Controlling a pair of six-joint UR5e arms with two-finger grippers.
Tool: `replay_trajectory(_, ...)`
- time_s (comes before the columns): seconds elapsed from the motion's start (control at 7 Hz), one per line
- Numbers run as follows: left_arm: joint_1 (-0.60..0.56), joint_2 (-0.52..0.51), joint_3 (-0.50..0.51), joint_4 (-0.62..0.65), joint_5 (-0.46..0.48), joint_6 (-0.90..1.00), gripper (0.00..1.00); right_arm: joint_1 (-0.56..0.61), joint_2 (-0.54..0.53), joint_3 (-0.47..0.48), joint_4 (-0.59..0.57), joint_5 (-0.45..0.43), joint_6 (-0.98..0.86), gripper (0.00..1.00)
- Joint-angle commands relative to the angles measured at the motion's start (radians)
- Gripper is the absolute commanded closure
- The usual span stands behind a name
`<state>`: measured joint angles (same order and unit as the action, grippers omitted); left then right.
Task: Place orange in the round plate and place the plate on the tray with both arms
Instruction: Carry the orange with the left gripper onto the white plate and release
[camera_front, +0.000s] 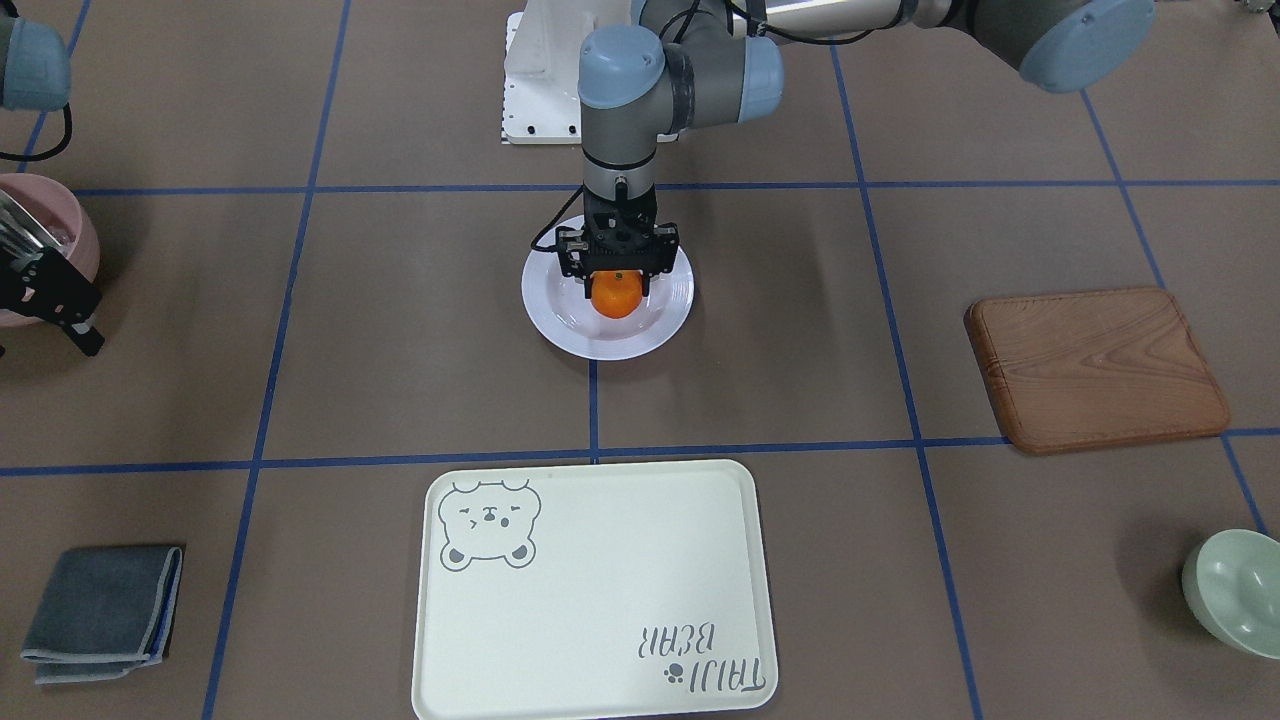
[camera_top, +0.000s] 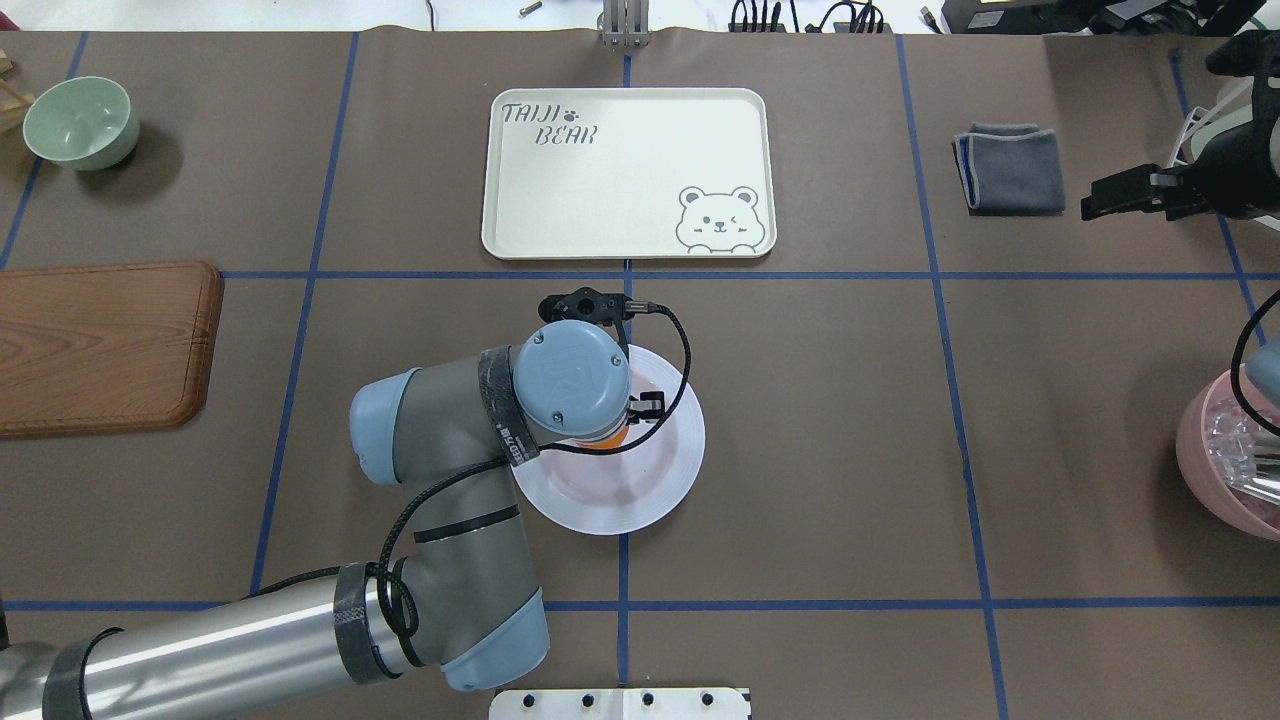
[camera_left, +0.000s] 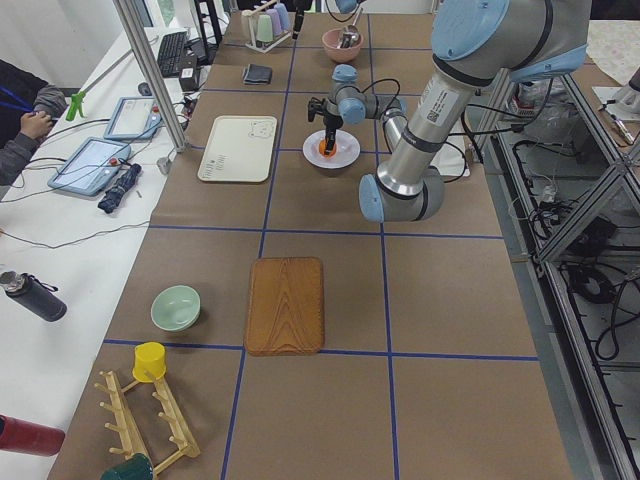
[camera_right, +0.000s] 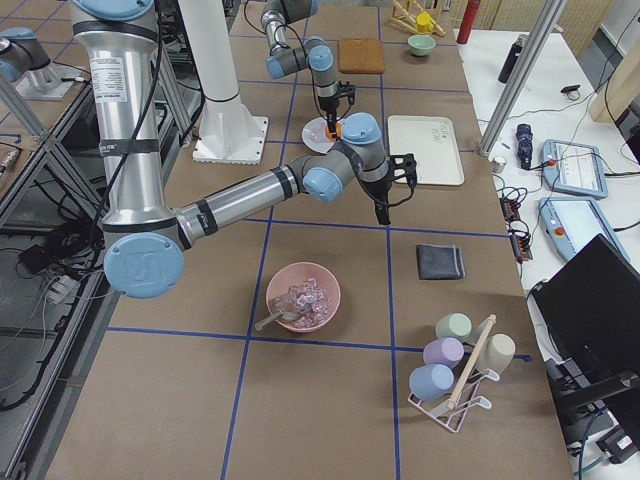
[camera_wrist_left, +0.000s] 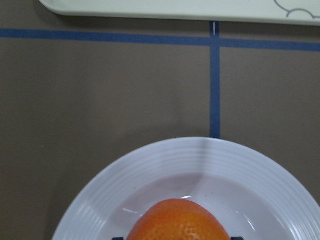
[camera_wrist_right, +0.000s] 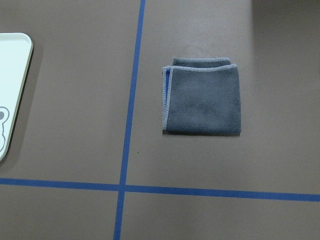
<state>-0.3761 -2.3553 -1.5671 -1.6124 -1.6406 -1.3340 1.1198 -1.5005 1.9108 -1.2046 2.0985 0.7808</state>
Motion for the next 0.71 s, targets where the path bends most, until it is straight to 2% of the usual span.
replay_trajectory(0.0,0.010,-0.004,0.009,-0.001,0.022,-0.005,0.02,-0.003,0.000,0.001,-0.001,0.000,0.000,0.00)
replay_trajectory(0.14,0.008,-0.002,-0.002,-0.004,0.047,-0.020,0.02,-0.005,0.009,0.001,-0.001,0.000,0.008,0.00)
replay_trajectory(0.29,0.003,0.004,-0.067,0.000,0.041,-0.008,0.02,-0.009,0.025,0.002,0.000,0.002,0.073,0.00)
replay_trajectory(0.43,-0.057,0.031,-0.127,0.009,0.015,0.045,0.02,-0.030,0.037,0.005,0.057,0.002,0.183,0.00)
replay_trajectory(0.57,-0.170,0.094,-0.166,0.011,-0.118,0.164,0.02,-0.055,0.036,0.002,0.129,0.000,0.272,0.00)
